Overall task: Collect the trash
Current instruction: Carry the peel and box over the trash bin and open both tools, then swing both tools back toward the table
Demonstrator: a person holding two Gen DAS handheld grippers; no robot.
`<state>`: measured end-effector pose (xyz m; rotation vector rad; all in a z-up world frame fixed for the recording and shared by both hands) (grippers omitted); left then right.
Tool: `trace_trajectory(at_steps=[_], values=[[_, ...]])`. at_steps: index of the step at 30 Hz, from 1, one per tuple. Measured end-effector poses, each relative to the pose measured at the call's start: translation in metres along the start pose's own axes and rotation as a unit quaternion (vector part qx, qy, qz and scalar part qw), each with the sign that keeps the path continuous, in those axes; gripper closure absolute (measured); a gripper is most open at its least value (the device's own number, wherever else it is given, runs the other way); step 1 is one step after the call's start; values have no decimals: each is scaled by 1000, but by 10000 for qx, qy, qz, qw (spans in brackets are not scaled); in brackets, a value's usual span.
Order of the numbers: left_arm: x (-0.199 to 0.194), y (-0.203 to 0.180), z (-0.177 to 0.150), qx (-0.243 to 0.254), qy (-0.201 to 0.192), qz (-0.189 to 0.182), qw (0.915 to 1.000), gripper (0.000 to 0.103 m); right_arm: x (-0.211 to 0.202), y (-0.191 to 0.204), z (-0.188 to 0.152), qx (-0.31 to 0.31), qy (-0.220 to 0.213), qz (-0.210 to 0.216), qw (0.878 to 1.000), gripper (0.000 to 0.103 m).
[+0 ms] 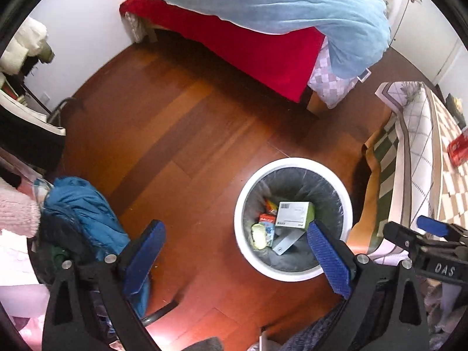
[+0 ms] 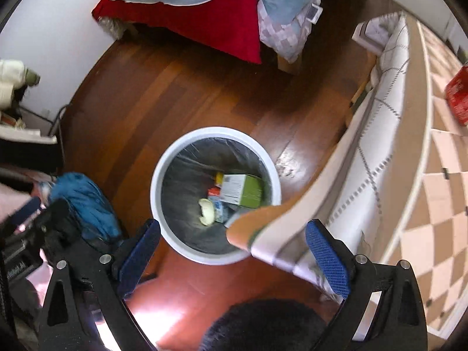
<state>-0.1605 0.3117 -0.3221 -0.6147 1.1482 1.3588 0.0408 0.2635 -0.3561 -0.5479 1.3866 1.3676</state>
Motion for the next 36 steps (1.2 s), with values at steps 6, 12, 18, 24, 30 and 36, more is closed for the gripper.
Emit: trace_trajectory(at_steps=[6,12,18,24,30,36], values=[[-18,-6,-14,188,-134,20,9997,4,-20,12,-27,-247,-69,-246,9994,2],[-50,-6,-21,219,-393,7,9990,4,-50,25,-46,-326,-310,-186,9988,2],[-95,2,-30,127,-750,-55,9971,4,-99,39,-62,-415,-725,63,9965,2],[-139,3,-37,63,-1036,-57,9946,4,-149,48,-82,-408,-1177,447,9912,2],[-178,-24,-36,62,-1438,-100,9895,4,-203,21,-95,35,-1737,847,9811,2],[-197,-121,-29,363,-1631,-492,9847,4,-255,-72,-112,904,-2252,431,9692,2]])
Point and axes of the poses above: each gripper's, at about its wrist camera, not at the fingertips, and x roughly the way its jaws point, y to its left, z to its top, the point moved 1 cm from there along x, roughly the way its jaws point, and after that the axes turned 15 degrees about z, right-handed, at the moved point
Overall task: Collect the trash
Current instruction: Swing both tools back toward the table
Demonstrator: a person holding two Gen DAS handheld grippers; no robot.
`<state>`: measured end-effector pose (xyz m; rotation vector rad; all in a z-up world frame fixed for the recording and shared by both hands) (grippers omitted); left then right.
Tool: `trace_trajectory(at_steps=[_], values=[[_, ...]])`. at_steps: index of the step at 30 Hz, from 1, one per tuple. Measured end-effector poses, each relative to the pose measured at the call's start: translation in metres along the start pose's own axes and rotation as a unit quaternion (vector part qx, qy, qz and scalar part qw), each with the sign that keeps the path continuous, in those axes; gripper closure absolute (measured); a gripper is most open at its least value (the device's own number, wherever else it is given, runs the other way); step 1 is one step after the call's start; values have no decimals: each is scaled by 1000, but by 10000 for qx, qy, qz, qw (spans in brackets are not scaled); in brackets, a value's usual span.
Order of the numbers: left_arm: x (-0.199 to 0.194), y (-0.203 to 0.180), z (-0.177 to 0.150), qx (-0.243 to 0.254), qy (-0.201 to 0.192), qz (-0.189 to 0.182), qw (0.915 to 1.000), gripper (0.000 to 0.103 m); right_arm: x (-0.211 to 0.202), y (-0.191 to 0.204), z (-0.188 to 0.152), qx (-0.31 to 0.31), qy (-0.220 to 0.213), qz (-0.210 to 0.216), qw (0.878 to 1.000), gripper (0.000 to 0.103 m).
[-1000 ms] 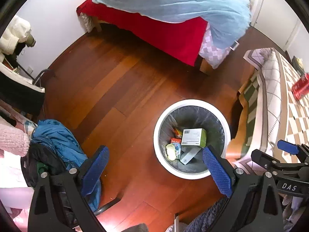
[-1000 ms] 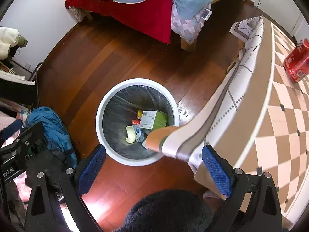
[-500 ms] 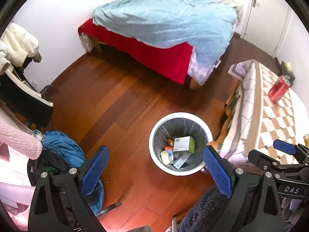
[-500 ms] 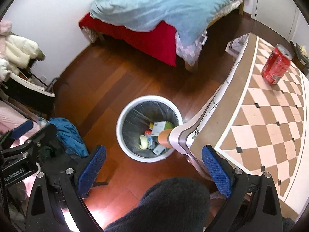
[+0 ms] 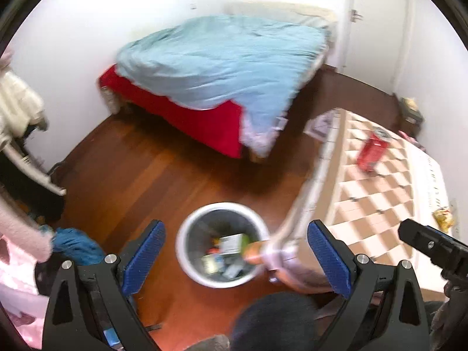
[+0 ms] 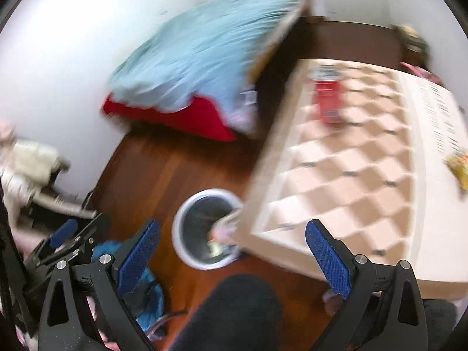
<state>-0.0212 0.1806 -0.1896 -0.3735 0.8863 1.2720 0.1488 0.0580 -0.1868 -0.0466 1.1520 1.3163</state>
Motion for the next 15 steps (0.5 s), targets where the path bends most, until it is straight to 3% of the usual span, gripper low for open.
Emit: trace_trajectory(at_steps=[2,6,11,15], values=[[4,-43,5,198,-22,-163,9997,4,-21,-46,7,341,-171,-366,9986,2],[21,-139,11,612,-44,-108,9981,4,-54,-140,20,873,-263,-1216,9884,2],[49,-240,10,1085,149,74,9940,4,-71,-254,57,981,404,-2407,9648,2],[74,-312,5,1516,319,283,9875,4,-66,-316,82,793,1137,-2876,9477,2]])
Point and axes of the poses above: each gripper's, at about its wrist camera, not at the fingertips, and x roughly the way its jaws point, y to its left, z to its top, the point moved 1 cm from there along x, roughly the way its jaws point, and after that the axes turned 15 degrees about z, right-handed, at the moved point
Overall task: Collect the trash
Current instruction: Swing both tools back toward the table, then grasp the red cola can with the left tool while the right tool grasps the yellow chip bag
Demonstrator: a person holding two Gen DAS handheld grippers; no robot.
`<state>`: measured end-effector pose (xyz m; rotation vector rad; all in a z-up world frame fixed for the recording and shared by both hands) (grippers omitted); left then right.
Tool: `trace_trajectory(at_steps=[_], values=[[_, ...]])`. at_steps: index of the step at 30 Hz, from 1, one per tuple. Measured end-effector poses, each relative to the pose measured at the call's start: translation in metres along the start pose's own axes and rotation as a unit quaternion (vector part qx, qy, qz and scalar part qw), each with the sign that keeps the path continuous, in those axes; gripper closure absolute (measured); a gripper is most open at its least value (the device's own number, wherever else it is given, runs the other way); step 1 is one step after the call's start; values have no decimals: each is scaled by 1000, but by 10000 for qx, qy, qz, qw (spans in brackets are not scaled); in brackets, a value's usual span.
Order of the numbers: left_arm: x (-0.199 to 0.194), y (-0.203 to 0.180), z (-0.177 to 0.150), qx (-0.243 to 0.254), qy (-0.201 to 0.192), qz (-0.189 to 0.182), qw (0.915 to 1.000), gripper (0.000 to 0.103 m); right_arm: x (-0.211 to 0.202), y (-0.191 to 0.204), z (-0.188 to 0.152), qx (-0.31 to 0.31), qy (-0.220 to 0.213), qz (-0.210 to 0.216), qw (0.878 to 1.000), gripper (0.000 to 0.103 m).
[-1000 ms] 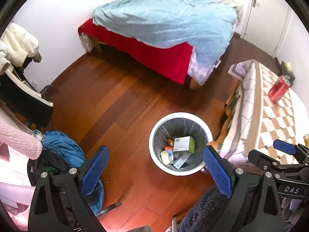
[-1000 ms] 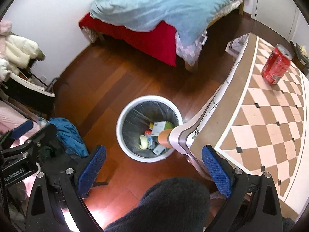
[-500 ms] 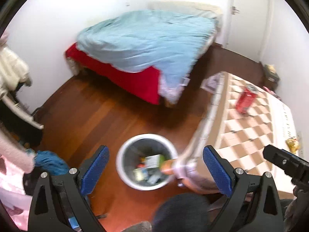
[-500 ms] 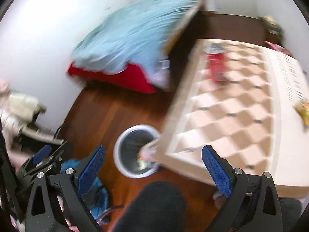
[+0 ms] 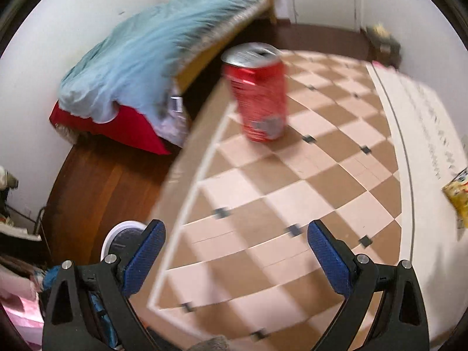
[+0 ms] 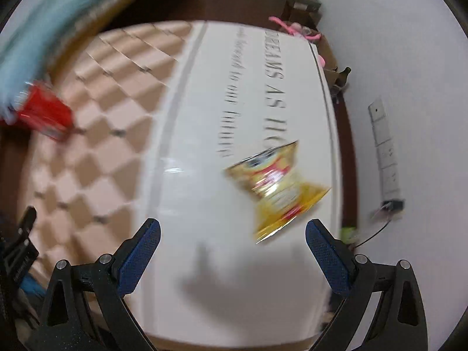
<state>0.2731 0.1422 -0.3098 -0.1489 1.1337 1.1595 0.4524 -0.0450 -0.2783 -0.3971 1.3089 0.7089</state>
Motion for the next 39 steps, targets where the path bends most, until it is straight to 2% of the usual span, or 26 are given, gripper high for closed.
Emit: trace_trajectory(at_steps=[4,9,10,11,15,20,23,26,33,39], values=[[11,-33,6,169,128,73,9997,4,31,-28,30,-230,470,-114,9986,2],[20,-43,10,246,206,62,9995,4,69,-45,44,-267,936,-42,9952,3],[20,-45,10,268,203,67,9994,4,74,-48,44,-206,977,21,9950,7],[22,-45,11,271,203,69,9994,4,79,-50,45,-176,987,75,9949,29],[21,-29,13,187,106,40,9998,4,76,-54,38,204,744,389,9963,45],[21,12,22,-175,-8,-130,9998,4,56,-36,25,1074,37,1556,9819,46],[24,39,35,-446,-42,-279,9986,4,61,-10,24,1191,-161,1901,9744,46],[28,56,56,-619,-56,-550,9966,4,69,17,32,1244,-284,1959,9723,46],[35,30,105,-89,-92,-989,9950,5,74,42,78,1269,-367,1720,9762,46],[58,-5,130,362,59,-957,9947,5,79,34,100,1279,-300,1578,9787,46]])
Point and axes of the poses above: each gripper's, at about its wrist camera, not at the fingertips, and x roughly the way its jaws point, y to its left, z to its top, the point moved 1 cm from there along x, roughly the way its jaws point, and after that the axes turned 15 degrees about z, right-handed, at the moved point
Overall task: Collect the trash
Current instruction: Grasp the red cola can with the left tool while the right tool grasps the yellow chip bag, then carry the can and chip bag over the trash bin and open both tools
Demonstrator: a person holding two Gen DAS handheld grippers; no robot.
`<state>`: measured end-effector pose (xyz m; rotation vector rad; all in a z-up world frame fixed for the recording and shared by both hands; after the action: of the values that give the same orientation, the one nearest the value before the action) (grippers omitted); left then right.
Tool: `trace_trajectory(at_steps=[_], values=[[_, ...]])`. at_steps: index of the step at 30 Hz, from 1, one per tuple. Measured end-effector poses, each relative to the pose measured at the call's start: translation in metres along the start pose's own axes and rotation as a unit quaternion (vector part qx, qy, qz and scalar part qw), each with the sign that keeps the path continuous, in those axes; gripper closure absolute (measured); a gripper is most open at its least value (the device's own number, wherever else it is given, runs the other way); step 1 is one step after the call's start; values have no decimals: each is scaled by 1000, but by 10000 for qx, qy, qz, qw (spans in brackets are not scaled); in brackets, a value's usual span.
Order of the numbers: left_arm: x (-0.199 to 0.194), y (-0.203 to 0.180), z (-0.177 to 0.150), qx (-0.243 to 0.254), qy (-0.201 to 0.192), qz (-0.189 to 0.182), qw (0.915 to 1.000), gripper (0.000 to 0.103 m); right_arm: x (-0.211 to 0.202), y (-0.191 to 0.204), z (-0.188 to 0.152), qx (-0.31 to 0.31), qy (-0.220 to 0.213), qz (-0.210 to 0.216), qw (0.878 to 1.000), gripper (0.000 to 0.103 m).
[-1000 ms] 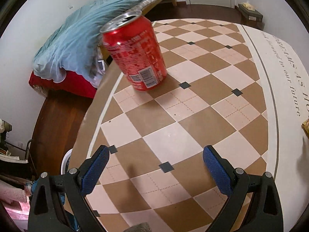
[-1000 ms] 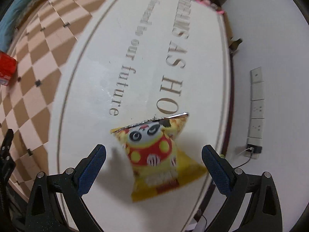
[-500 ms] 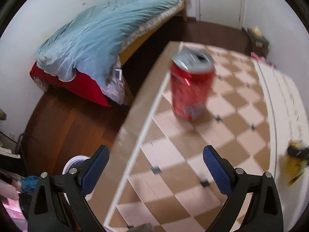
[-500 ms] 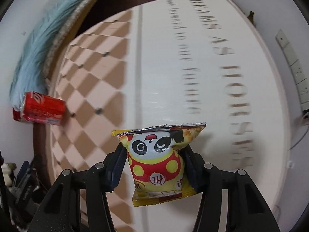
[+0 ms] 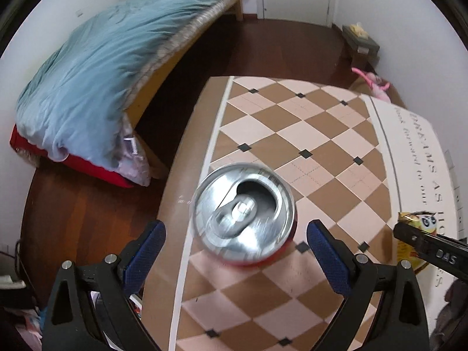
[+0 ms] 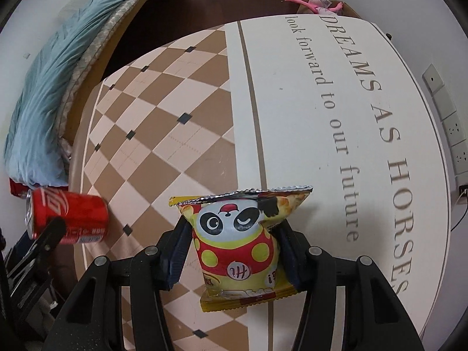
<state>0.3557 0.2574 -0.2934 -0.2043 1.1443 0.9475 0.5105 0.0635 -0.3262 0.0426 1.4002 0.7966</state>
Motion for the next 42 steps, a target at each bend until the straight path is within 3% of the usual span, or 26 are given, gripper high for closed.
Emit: trace_trajectory(at_steps=[4,6,9,10,11,18,22,25,34,42], values=[[14,-7,8,111,44,82,9999,5,8,-7,4,14,86,-57,9999,46],[19,-10,9,148,93,114,9998,16,15,-9,5,-15,232,-58,9997,45],[24,-11,8,180,129,139,9997,19,23,-6,5,-94,360,-99,9993,33],[25,-11,8,187,138,137,9996,22,24,-4,4,-136,397,-120,9990,25],[27,-11,7,190,153,146,9996,31,25,-3,4,-188,393,-161,9989,23],[30,-15,4,266,147,148,9994,38,32,5,1,-486,508,-386,9968,24],[25,-15,3,290,7,216,9993,39,35,10,-2,-655,487,-620,9947,43],[17,-11,2,251,-129,252,9993,39,34,11,-3,-720,491,-616,9943,51],[-37,26,0,-50,-603,23,9982,39,0,47,-29,-927,145,-208,9954,53],[-98,122,-26,-507,-1035,-84,9933,39,-42,135,-73,-1410,-247,510,9884,54]])
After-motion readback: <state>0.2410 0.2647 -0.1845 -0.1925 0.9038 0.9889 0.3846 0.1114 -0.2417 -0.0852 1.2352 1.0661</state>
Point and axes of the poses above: each gripper's, at about its wrist camera, not at the fingertips, and x roughly the way its jaws point, y to its left, z to its top, the point moved 1 cm from there along x, roughly the way its jaws point, and after that the axes turned 15 degrees about z, right-handed, at the moved point
